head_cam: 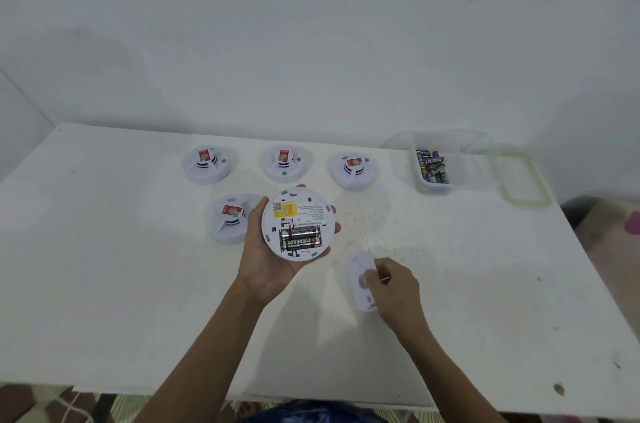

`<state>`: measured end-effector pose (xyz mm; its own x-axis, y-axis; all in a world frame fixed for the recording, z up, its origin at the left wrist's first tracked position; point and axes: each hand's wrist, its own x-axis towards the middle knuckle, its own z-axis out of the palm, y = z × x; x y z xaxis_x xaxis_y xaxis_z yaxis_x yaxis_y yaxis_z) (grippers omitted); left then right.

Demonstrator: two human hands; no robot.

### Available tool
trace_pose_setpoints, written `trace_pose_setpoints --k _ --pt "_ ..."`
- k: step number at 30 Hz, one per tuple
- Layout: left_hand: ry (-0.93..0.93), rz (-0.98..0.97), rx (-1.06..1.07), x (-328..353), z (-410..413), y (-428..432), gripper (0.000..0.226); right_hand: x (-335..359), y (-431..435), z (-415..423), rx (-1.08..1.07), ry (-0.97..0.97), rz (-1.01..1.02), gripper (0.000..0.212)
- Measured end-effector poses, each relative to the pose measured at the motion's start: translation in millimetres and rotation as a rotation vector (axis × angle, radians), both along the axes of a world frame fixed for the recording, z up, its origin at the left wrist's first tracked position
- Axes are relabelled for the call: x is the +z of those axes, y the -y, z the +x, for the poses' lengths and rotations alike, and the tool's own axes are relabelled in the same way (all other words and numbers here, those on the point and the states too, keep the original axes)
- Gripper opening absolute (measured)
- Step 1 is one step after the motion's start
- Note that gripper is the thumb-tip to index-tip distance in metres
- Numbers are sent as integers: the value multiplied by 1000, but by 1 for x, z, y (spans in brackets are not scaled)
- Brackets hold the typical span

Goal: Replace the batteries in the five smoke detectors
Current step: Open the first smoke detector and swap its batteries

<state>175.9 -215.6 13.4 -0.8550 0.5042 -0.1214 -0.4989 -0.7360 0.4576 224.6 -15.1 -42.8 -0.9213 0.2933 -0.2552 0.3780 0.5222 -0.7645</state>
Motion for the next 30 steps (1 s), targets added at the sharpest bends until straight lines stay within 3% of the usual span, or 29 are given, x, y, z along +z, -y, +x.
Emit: trace_pose_setpoints --k 9,14,18,20,23,26,30 --pt "30 36 -37 -7 -4 2 68 -19 -8 -6 50 -22 466 27" --pt "31 57 -50 -9 -4 2 63 -10 -9 -3 75 -35 422 32" --pt "13 60 -27 -9 -3 1 67 32 3 1 69 -436 236 24" --pt "14 18 -5 -8 -3 1 75 61 12 3 189 -632 203 24" --pt "22 -48 22 -7 1 -3 65 86 23 -1 457 -833 384 21" --pt "66 -141 62 -3 4 -4 55 97 33 -14 659 -889 561 18" --pt "78 -130 51 2 4 -3 54 106 41 -31 843 -863 613 17"
